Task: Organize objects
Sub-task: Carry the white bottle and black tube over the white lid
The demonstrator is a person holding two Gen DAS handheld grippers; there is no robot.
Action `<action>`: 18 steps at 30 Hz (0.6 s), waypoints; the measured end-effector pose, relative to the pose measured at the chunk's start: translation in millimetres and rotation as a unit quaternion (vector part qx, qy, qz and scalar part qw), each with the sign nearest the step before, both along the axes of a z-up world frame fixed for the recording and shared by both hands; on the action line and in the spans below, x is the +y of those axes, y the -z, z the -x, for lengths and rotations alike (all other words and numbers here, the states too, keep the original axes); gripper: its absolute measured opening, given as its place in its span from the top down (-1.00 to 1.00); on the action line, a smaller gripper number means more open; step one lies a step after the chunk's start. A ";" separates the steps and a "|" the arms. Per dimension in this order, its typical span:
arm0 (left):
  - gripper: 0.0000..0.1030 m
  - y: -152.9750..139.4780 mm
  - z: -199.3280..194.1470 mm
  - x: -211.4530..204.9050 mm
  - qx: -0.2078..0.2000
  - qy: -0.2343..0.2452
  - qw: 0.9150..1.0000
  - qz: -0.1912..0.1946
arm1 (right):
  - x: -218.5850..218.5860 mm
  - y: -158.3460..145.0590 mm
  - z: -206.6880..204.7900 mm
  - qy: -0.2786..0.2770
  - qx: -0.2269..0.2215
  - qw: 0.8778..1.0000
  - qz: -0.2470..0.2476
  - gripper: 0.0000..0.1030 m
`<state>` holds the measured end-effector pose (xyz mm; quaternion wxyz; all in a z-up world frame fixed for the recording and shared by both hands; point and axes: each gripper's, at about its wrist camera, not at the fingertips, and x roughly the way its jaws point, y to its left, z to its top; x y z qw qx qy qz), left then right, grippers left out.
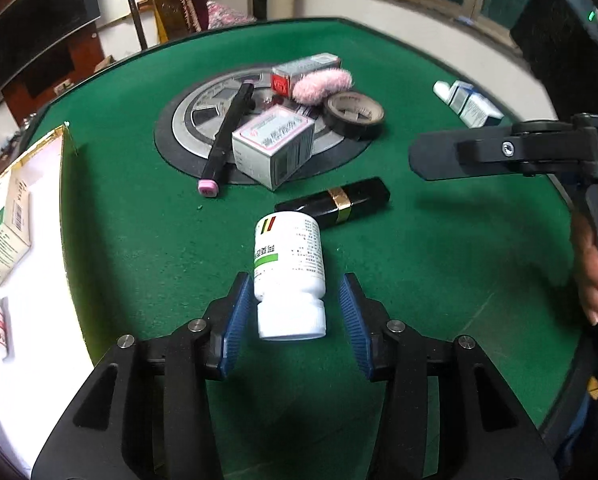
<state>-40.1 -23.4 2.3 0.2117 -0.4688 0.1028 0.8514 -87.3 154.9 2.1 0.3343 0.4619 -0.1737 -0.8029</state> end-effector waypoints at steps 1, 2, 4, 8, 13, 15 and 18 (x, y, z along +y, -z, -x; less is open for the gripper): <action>0.15 -0.7 1.1 2.5 0.004 -0.003 1.000 0.003 | -4.1 -0.2 1.2 -0.006 0.013 1.000 -0.017 0.05; 0.15 -2.0 3.2 5.0 0.007 -0.006 1.000 0.002 | -6.1 -0.2 2.3 -0.012 0.021 0.999 -0.027 0.05; 0.14 -4.9 10.0 8.8 0.009 -0.019 1.000 0.000 | -9.1 -0.1 5.3 -0.021 0.034 0.998 -0.043 0.05; 0.36 -0.4 23.4 3.9 -0.003 -0.065 0.998 -0.001 | -18.6 1.4 10.9 -0.060 0.062 0.992 -0.096 0.05; 0.36 0.5 17.2 -7.7 0.011 -0.085 0.996 -0.015 | -42.4 0.3 4.5 -0.131 0.125 0.970 -0.159 0.05; 0.36 0.3 16.6 -11.8 0.015 -0.094 0.995 -0.012 | -54.5 0.0 2.1 -0.154 0.153 0.959 -0.183 0.05; 0.36 0.9 15.8 -16.6 0.021 -0.105 0.994 -0.012 | -66.3 7.2 5.4 -0.180 0.163 0.949 -0.199 0.06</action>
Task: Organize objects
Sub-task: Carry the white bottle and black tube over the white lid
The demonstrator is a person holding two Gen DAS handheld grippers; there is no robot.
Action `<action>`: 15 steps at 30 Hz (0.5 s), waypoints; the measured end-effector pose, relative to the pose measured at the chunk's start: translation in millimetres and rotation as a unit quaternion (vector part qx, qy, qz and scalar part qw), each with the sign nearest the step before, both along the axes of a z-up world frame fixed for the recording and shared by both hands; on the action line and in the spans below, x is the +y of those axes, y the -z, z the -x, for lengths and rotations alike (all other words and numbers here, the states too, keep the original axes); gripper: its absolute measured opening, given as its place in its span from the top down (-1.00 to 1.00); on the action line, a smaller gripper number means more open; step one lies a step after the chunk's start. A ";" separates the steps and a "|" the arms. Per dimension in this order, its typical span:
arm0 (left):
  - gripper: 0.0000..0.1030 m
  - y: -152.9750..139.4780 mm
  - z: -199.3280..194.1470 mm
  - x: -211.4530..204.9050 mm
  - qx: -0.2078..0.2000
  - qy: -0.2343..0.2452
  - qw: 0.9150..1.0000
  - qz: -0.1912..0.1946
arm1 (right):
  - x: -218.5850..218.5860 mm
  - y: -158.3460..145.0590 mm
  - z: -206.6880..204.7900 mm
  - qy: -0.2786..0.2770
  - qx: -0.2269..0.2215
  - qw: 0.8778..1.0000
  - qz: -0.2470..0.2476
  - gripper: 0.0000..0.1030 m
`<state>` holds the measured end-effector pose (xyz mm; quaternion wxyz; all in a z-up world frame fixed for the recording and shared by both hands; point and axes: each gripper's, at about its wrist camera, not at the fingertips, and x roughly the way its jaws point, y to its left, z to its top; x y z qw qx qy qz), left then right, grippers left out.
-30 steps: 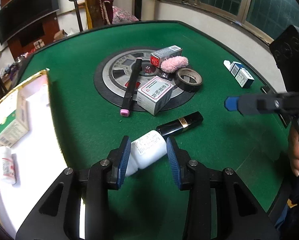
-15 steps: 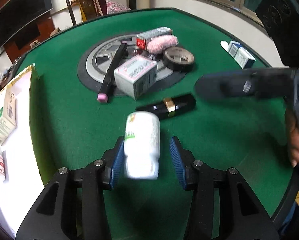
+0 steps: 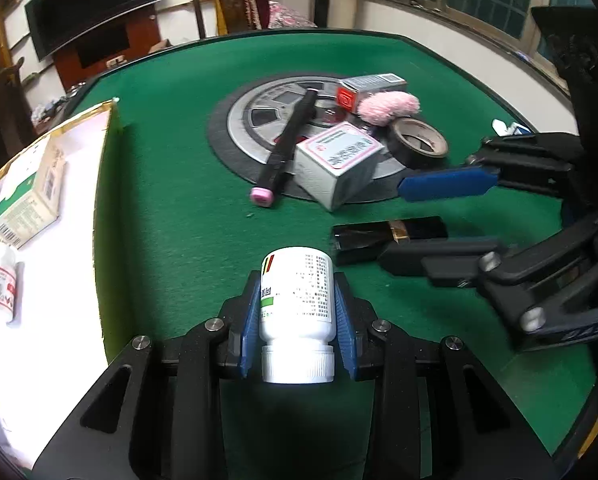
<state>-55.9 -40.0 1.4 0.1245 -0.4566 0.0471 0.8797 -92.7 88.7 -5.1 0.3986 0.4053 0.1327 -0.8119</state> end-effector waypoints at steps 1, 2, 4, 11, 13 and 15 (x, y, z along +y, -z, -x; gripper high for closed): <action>0.36 0.2 0.1 0.0 0.001 0.001 1.000 0.000 | -4.2 6.4 1.8 -0.002 -0.001 1.000 -0.018 0.09; 0.36 0.5 0.1 0.3 0.003 0.000 1.000 0.000 | -6.5 11.6 2.5 -0.004 -0.004 1.000 -0.028 0.19; 0.36 1.1 -0.1 0.5 0.006 -0.001 1.000 0.000 | -7.0 17.3 0.7 0.001 0.002 0.999 -0.034 0.60; 0.27 2.6 -1.1 2.1 0.013 0.001 1.000 0.005 | -3.7 18.5 -7.8 0.045 0.007 0.998 -0.043 0.69; 0.26 2.9 -0.8 2.3 0.013 -0.002 1.000 0.004 | -0.4 17.3 -8.0 0.055 -0.004 0.998 -0.033 0.68; 0.36 3.1 -3.4 4.5 0.022 0.002 1.000 0.008 | 2.9 17.3 -6.1 0.063 -0.011 0.998 -0.025 0.68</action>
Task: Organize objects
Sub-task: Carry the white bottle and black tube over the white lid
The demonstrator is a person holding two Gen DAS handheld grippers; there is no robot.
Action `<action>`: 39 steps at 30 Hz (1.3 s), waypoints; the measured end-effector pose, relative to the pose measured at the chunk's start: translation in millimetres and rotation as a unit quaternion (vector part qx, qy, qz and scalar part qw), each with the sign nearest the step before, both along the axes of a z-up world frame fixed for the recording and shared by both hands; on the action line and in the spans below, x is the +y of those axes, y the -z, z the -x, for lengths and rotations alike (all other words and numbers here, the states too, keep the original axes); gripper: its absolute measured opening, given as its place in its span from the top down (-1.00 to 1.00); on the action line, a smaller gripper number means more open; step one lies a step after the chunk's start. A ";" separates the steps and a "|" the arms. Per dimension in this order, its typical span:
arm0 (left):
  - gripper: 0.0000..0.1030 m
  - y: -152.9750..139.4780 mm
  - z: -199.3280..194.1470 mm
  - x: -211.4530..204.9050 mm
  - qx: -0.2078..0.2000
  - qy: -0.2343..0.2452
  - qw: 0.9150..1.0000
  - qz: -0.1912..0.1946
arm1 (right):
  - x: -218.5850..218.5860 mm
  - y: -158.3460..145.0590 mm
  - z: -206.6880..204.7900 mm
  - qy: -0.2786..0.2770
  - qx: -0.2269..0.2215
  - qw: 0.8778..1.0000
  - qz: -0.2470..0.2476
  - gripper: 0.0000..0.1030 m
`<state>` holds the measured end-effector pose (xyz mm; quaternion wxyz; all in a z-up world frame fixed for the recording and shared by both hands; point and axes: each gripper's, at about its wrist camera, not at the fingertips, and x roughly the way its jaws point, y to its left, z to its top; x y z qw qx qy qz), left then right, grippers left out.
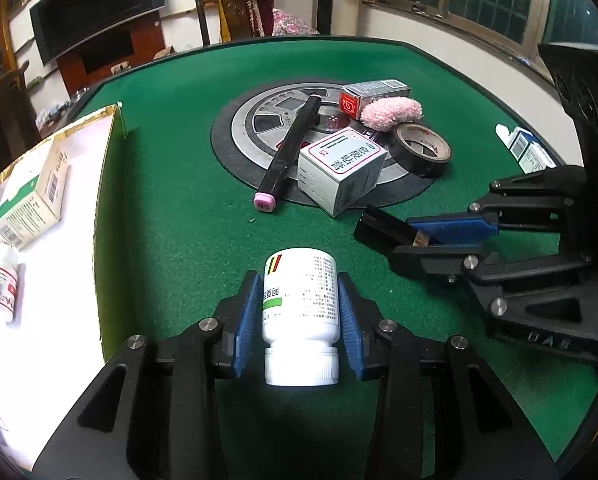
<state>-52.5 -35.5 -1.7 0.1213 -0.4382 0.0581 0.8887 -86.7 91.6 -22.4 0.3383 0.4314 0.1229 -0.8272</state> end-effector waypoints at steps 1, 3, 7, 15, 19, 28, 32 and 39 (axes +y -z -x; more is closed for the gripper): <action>0.36 -0.1 -0.6 2.2 0.003 0.002 1.000 0.003 | 0.4 -0.3 0.7 0.003 -0.001 1.000 0.001 0.68; 0.37 -0.3 -1.8 6.3 0.009 0.006 1.000 0.011 | 3.5 -1.7 1.7 0.008 -0.007 1.000 0.012 0.68; 0.37 -6.2 -3.4 2.5 0.018 0.004 1.000 -0.003 | 7.9 -11.1 2.7 0.017 -0.006 0.999 0.037 0.68; 0.37 -25.6 -6.9 -15.8 0.050 -0.022 0.998 -0.033 | 11.4 -29.8 -0.3 0.043 -0.001 0.995 0.089 0.68; 0.37 -32.9 -10.2 -21.2 0.065 -0.031 0.997 -0.036 | 8.6 -33.0 -2.1 0.049 -0.006 0.993 0.110 0.69; 0.36 -42.1 -15.3 -30.4 0.095 -0.061 0.993 -0.025 | -4.7 -38.6 -9.3 0.055 -0.006 0.990 0.132 0.69; 0.36 -49.0 -18.5 -42.7 0.114 -0.087 0.989 -0.027 | -12.8 -40.5 -12.6 0.055 -0.007 0.988 0.143 0.69; 0.36 -60.4 -26.7 -79.0 0.140 -0.141 0.979 -0.041 | -35.6 -43.3 -18.0 0.051 -0.013 0.986 0.161 0.69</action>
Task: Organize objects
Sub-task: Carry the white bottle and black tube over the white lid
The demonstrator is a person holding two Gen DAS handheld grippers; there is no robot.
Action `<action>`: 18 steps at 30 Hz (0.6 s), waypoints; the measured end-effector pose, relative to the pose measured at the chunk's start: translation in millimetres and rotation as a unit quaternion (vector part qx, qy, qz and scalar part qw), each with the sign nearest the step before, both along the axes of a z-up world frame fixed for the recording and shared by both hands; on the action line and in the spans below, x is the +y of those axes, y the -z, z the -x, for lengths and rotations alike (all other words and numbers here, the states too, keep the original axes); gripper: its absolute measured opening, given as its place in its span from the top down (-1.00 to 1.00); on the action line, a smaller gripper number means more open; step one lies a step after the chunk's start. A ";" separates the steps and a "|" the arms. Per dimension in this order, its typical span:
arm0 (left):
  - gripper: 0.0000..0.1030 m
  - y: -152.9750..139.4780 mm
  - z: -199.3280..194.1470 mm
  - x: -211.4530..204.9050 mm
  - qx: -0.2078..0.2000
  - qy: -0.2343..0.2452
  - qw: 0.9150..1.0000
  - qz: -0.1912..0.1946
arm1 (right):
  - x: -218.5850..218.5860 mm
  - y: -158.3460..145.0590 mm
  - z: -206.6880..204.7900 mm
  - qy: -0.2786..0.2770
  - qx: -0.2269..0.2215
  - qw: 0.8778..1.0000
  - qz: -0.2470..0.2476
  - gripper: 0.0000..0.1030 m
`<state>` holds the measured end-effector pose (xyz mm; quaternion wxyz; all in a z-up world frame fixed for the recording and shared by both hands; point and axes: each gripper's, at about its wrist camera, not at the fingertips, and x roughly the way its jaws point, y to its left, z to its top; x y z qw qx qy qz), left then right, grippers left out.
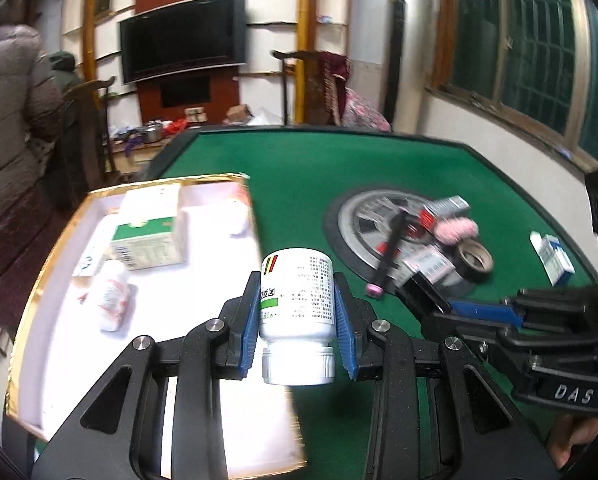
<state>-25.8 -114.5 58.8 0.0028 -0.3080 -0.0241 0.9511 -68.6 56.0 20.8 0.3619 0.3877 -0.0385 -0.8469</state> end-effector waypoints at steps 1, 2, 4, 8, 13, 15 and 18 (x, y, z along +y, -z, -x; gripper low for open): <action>0.36 -1.3 -2.1 -4.7 0.003 -0.004 1.000 -0.002 | -5.7 -1.2 -1.2 -0.001 0.001 1.000 0.003 0.69; 0.36 -1.9 -4.2 -10.4 0.006 -0.011 1.000 -0.003 | -10.6 -1.9 -1.2 -0.002 0.001 1.000 0.006 0.69; 0.36 -2.2 -7.6 -21.7 0.009 -0.026 1.000 -0.010 | -20.7 -3.0 -2.6 -0.006 0.001 1.000 0.009 0.69; 0.36 -2.5 -17.0 -51.9 0.018 -0.059 0.998 -0.023 | -43.0 -2.9 -7.5 -0.017 0.000 1.000 0.011 0.69; 0.36 2.7 -30.8 -96.5 0.021 -0.111 0.993 -0.042 | -74.5 -2.0 -17.4 -0.037 0.000 0.999 0.009 0.69; 0.36 3.6 -35.0 -109.7 0.023 -0.128 0.990 -0.046 | -88.4 -0.8 -22.0 -0.048 -0.001 0.999 0.006 0.69; 0.36 7.4 -39.6 -130.8 0.020 -0.160 0.986 -0.048 | -109.1 3.4 -27.5 -0.062 -0.003 0.998 -0.003 0.69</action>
